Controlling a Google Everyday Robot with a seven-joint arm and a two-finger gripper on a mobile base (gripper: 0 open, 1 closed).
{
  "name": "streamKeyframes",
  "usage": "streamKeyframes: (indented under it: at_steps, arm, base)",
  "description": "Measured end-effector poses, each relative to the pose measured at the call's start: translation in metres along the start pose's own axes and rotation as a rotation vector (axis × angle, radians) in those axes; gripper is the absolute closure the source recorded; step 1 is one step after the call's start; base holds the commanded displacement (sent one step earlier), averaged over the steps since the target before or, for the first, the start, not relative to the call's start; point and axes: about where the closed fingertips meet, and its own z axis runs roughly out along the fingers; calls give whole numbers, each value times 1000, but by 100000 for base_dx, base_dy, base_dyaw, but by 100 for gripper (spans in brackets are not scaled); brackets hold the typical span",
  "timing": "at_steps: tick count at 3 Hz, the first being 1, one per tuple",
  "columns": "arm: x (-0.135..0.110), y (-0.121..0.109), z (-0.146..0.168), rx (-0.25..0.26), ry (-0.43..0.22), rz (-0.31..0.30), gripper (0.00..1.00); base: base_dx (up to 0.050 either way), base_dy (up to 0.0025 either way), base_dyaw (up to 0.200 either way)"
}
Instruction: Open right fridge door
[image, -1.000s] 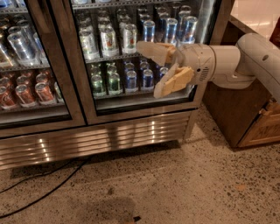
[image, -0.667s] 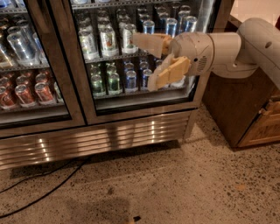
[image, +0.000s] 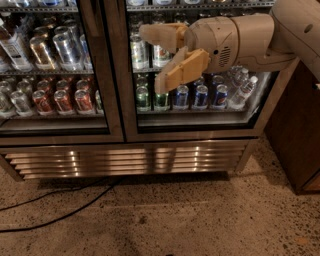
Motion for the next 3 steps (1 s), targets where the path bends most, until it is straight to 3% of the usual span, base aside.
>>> streamKeyframes:
  at_steps: [1, 3]
  arm:
    - [0, 0, 0, 0, 0, 0, 0]
    - [0, 0, 0, 0, 0, 0, 0]
  base:
    - [4391, -205, -9445]
    - [3819, 242, 12973]
